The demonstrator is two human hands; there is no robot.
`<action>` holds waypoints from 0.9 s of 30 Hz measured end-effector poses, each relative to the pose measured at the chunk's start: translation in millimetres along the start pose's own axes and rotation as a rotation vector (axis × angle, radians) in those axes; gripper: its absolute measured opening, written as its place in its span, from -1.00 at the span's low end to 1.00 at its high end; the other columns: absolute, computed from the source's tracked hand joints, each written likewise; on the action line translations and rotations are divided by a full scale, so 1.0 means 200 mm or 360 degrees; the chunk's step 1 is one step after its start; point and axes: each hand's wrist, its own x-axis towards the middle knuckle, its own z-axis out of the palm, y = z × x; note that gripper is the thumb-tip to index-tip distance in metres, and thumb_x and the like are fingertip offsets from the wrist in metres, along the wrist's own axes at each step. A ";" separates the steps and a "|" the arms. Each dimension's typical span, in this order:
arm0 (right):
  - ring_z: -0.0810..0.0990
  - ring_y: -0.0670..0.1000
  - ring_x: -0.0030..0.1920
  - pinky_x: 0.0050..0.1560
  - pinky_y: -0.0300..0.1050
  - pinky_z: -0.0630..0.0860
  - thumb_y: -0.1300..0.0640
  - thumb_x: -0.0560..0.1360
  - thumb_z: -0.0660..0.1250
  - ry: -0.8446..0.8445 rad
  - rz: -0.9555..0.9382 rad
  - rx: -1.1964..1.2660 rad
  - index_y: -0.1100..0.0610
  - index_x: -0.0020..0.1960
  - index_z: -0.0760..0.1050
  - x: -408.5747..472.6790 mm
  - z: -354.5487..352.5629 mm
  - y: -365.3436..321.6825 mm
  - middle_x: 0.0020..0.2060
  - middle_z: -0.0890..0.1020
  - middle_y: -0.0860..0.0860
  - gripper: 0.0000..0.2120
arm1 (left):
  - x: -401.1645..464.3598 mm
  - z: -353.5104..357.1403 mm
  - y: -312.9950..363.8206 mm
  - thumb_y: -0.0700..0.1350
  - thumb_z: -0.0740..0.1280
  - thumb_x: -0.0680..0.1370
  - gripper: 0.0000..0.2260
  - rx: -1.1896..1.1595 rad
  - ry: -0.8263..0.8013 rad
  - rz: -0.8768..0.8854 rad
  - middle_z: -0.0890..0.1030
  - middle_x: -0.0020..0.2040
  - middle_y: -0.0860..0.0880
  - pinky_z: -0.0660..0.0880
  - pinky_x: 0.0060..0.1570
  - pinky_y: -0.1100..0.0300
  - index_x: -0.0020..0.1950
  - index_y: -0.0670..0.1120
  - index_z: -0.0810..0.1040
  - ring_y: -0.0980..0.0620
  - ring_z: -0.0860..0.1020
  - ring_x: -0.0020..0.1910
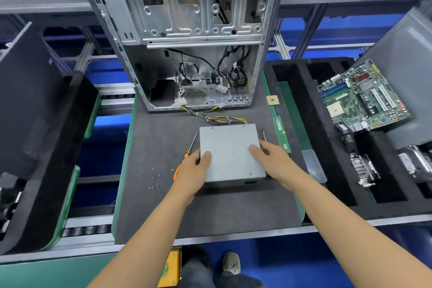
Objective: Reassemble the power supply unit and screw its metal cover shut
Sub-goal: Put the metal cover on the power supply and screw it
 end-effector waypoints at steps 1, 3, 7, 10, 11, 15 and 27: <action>0.64 -0.13 0.07 0.04 -0.20 0.58 -0.07 0.63 0.23 0.0000 -0.0002 0.0008 -0.12 0.24 0.53 0.00 0.00 0.00 0.07 0.67 -0.17 -0.78 | 0.00 0.00 0.00 0.09 0.19 0.65 -0.79 -0.0004 -0.0006 0.0001 0.61 0.08 0.03 0.50 0.24 0.03 0.07 0.17 0.63 -0.03 0.57 0.15; 0.65 -0.14 0.05 0.02 -0.21 0.58 -0.08 0.63 0.24 -0.0006 0.0002 0.0029 -0.14 0.22 0.53 0.00 0.00 0.00 0.06 0.67 -0.19 -0.80 | 0.00 0.00 0.00 0.11 0.19 0.65 -0.78 0.0007 -0.0013 0.0005 0.61 0.09 -0.01 0.49 0.26 -0.04 0.06 0.16 0.63 -0.07 0.56 0.15; 0.65 -0.15 0.06 0.02 -0.21 0.59 -0.10 0.62 0.25 -0.0017 0.0005 0.0049 -0.16 0.26 0.51 0.00 0.00 0.01 0.07 0.67 -0.20 -0.77 | 0.00 -0.01 -0.01 0.11 0.20 0.65 -0.79 -0.0030 -0.0032 0.0007 0.63 0.08 0.05 0.49 0.27 -0.03 0.12 0.17 0.63 -0.03 0.58 0.15; 0.64 -0.13 0.06 0.07 -0.16 0.59 -0.12 0.62 0.24 -0.0019 0.0001 0.0029 -0.17 0.26 0.49 0.01 0.00 0.02 0.08 0.66 -0.19 -0.77 | 0.01 -0.01 -0.01 0.10 0.20 0.65 -0.79 -0.0043 -0.0048 0.0013 0.64 0.07 0.05 0.50 0.27 -0.03 0.11 0.15 0.63 -0.02 0.59 0.15; 0.64 -0.14 0.06 0.07 -0.17 0.59 -0.13 0.61 0.24 -0.0019 -0.0001 0.0026 -0.18 0.26 0.49 0.01 0.00 0.03 0.07 0.66 -0.20 -0.77 | 0.01 -0.01 -0.01 0.10 0.21 0.65 -0.79 -0.0046 -0.0050 0.0016 0.64 0.08 0.06 0.49 0.28 -0.04 0.13 0.14 0.62 -0.01 0.59 0.14; 0.64 -0.14 0.06 0.10 -0.13 0.60 -0.13 0.61 0.25 -0.0008 0.0000 0.0032 -0.21 0.21 0.49 0.01 0.00 0.03 0.07 0.66 -0.20 -0.81 | 0.01 -0.01 -0.02 0.10 0.21 0.65 -0.82 -0.0070 -0.0069 0.0008 0.65 0.12 0.12 0.49 0.29 -0.02 0.13 0.20 0.60 0.06 0.60 0.14; 0.64 -0.16 0.03 0.05 -0.17 0.60 -0.16 0.60 0.24 0.0000 0.0013 -0.0022 -0.26 0.13 0.50 0.02 0.00 0.03 0.04 0.66 -0.24 -0.87 | 0.01 -0.01 -0.01 0.06 0.24 0.65 -0.82 -0.0124 -0.0045 0.0015 0.64 -0.15 0.31 0.53 0.05 0.18 0.08 0.12 0.64 0.13 0.62 -0.01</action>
